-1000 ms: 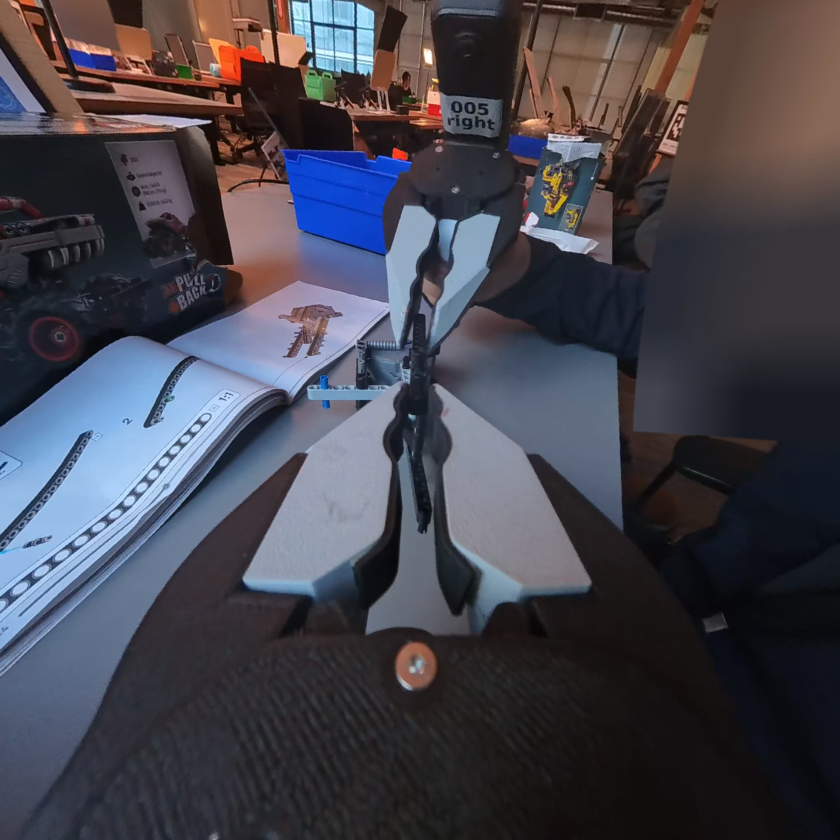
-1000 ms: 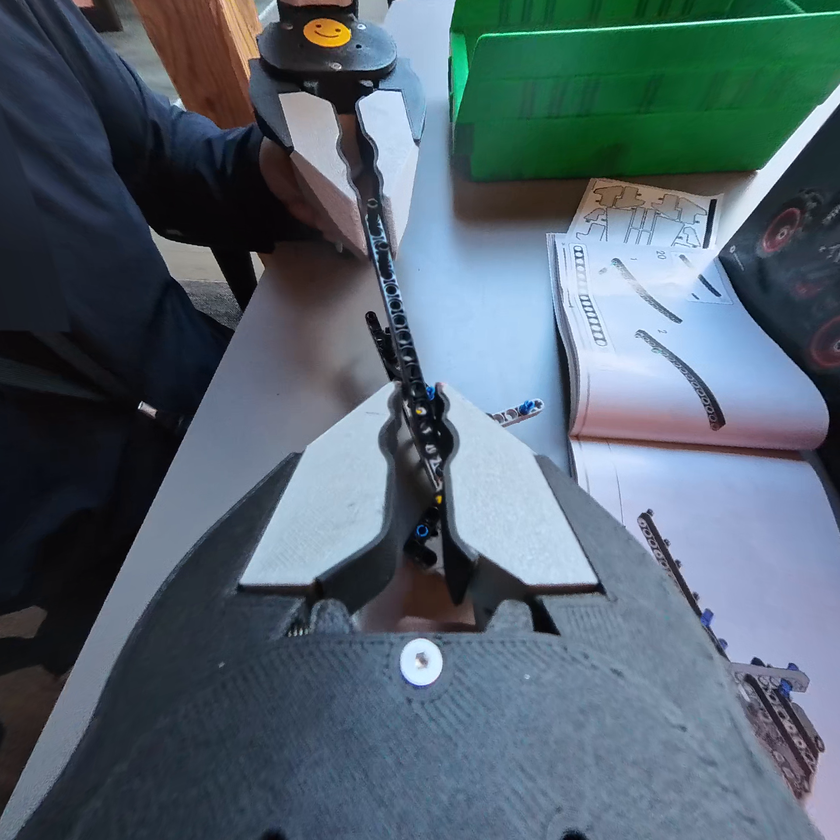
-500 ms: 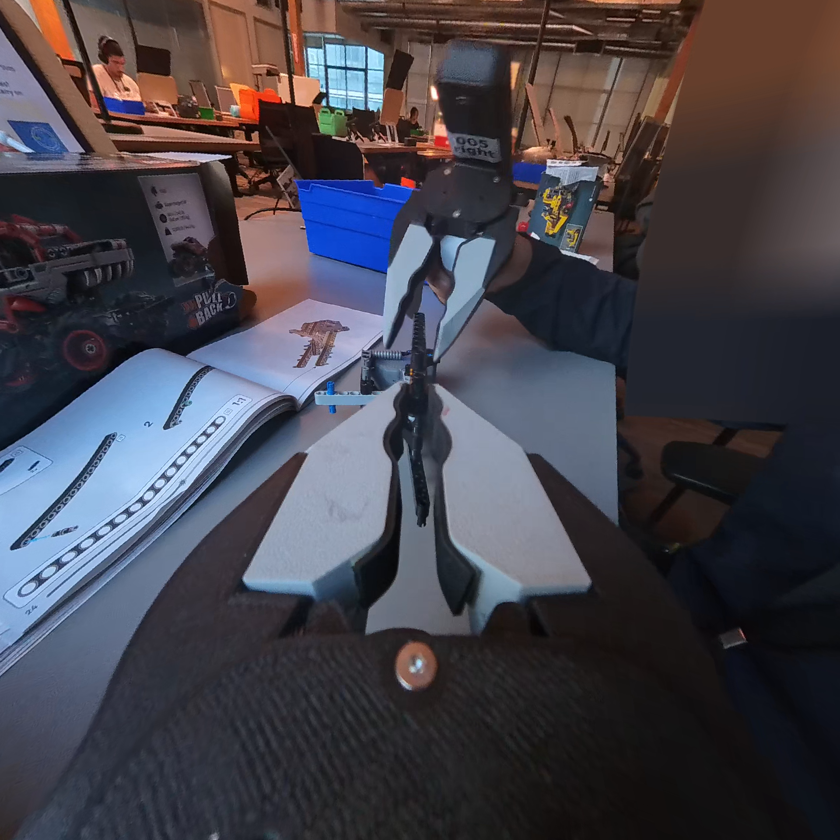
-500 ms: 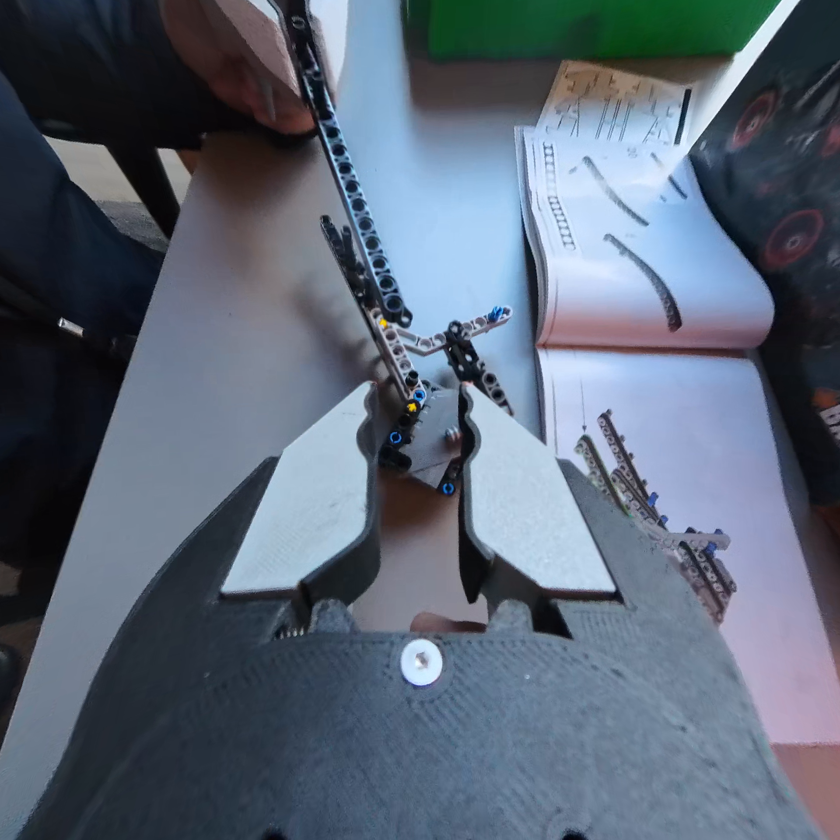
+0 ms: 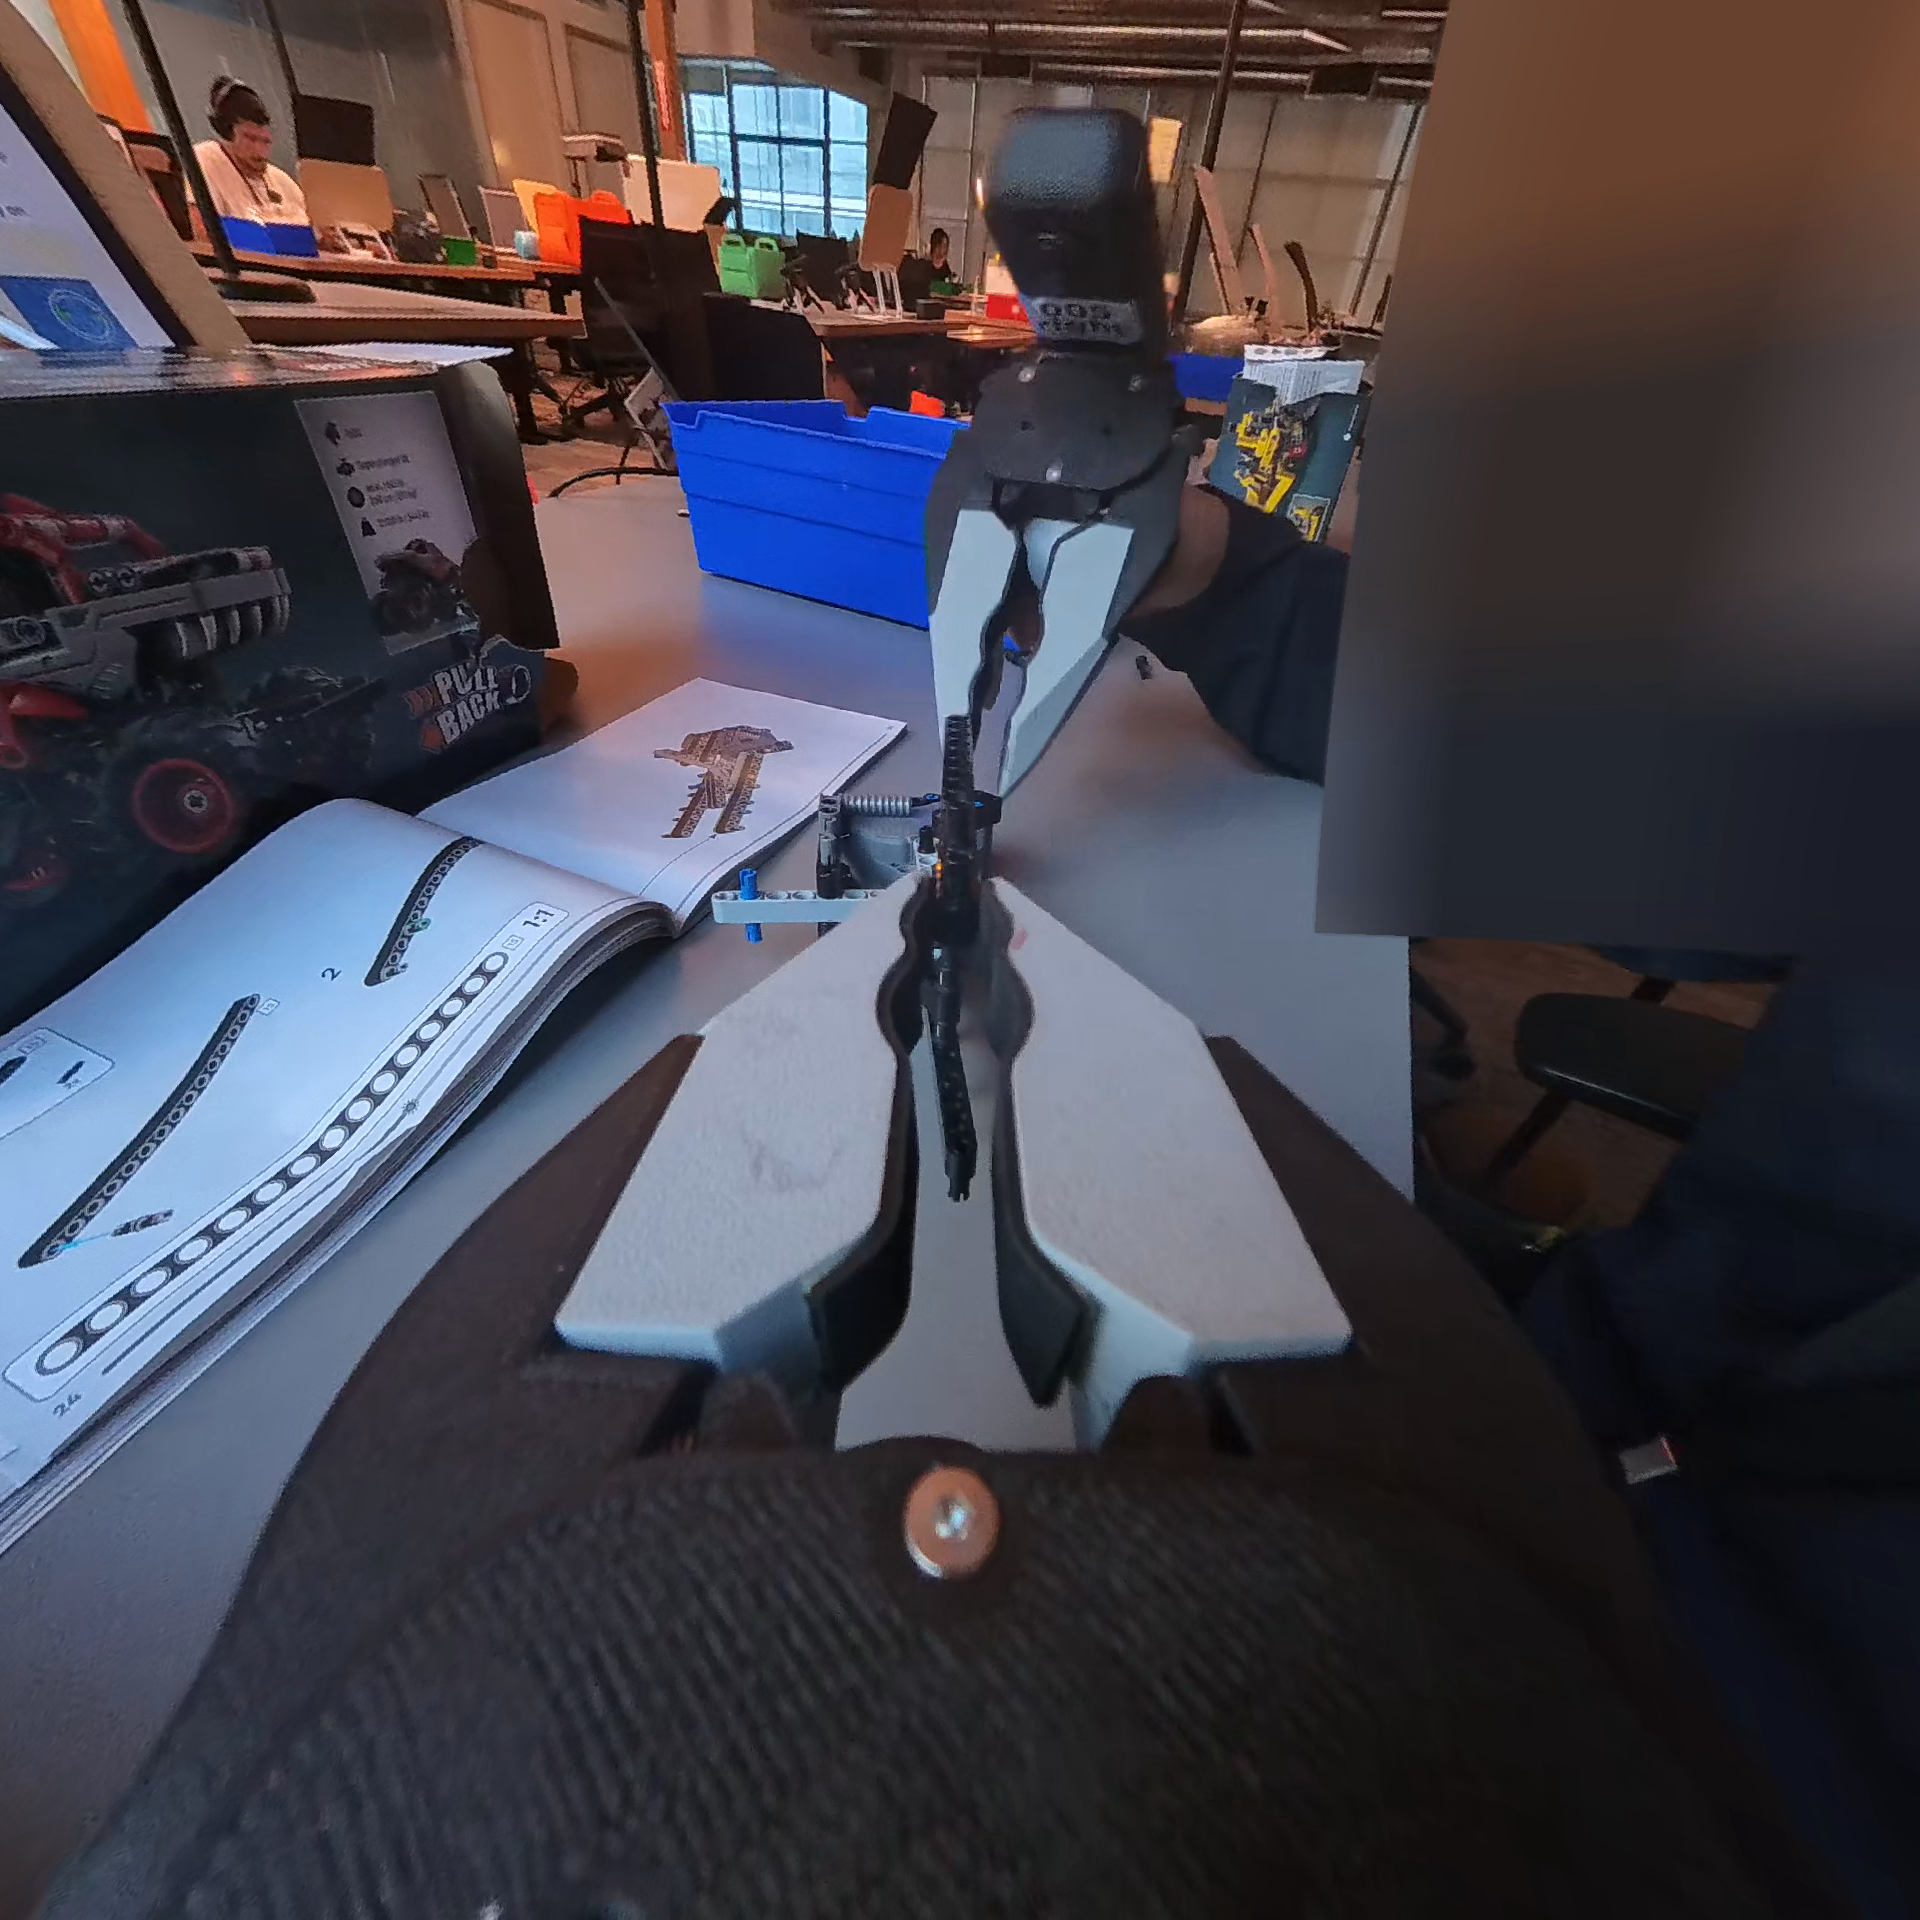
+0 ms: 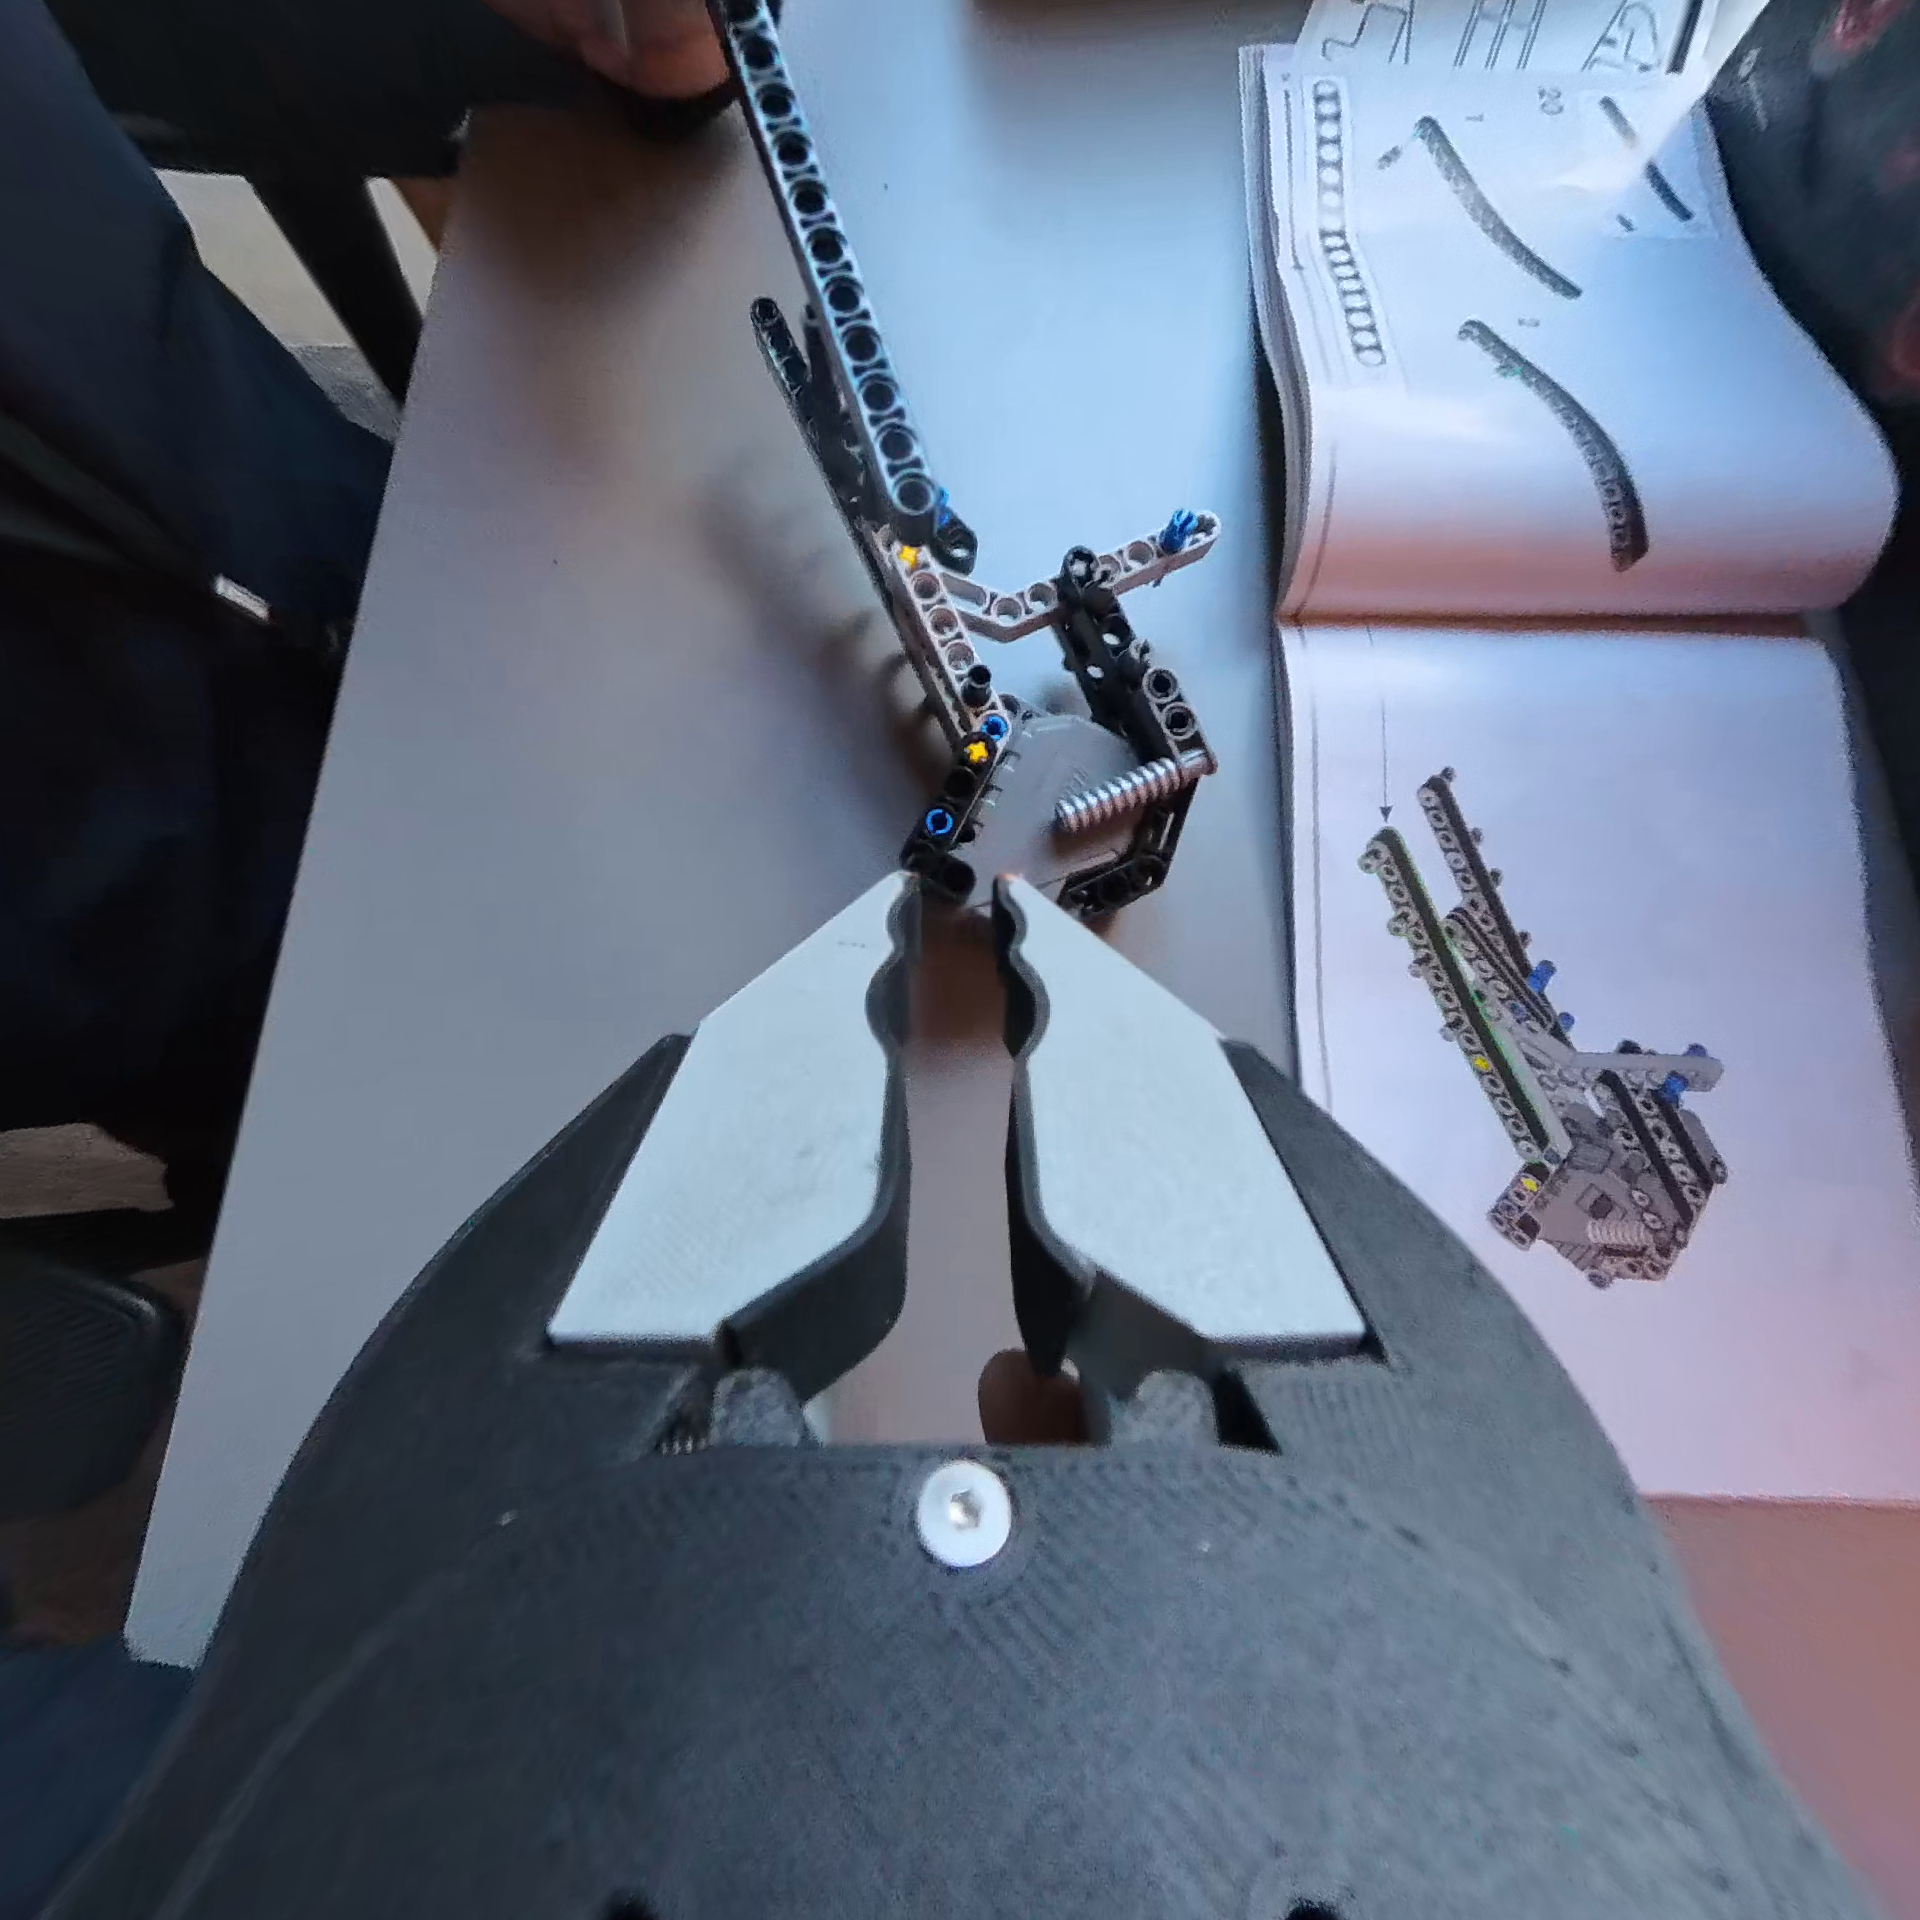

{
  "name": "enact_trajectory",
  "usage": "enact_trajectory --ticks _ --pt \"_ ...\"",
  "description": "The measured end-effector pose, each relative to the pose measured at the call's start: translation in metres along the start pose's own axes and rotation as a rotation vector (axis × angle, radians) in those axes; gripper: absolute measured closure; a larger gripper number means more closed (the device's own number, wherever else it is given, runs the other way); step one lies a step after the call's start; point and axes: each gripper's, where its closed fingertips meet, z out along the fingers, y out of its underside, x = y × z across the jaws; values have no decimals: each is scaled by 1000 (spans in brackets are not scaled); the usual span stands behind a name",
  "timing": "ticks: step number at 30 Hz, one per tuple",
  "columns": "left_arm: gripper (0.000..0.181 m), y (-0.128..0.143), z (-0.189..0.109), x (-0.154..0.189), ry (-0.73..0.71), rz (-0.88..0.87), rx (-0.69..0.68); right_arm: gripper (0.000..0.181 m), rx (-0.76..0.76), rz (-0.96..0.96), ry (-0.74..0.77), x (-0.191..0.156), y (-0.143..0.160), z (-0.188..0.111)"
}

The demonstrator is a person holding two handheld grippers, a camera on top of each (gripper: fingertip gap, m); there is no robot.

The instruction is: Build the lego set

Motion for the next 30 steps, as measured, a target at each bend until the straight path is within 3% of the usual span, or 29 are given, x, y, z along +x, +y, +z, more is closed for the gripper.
enact_trajectory --ticks 8,14,20,24,30 --pt "176 1 0 -1 -4 -4 -5 171 -17 -35 -78 -17 -4 11" --pt "176 -1 -1 -1 13 -29 6 171 26 -26 -107 -20 -8 2" --pt "176 -4 -7 -5 48 -40 24 169 207 -62 -55 -16 -38 -19" --pt "176 -11 -4 -3 138 -61 14 157 303 -55 -7 -7 -55 -21" --pt "175 -32 9 -14 200 47 -41 150 483 -25 32 1 -84 -24"
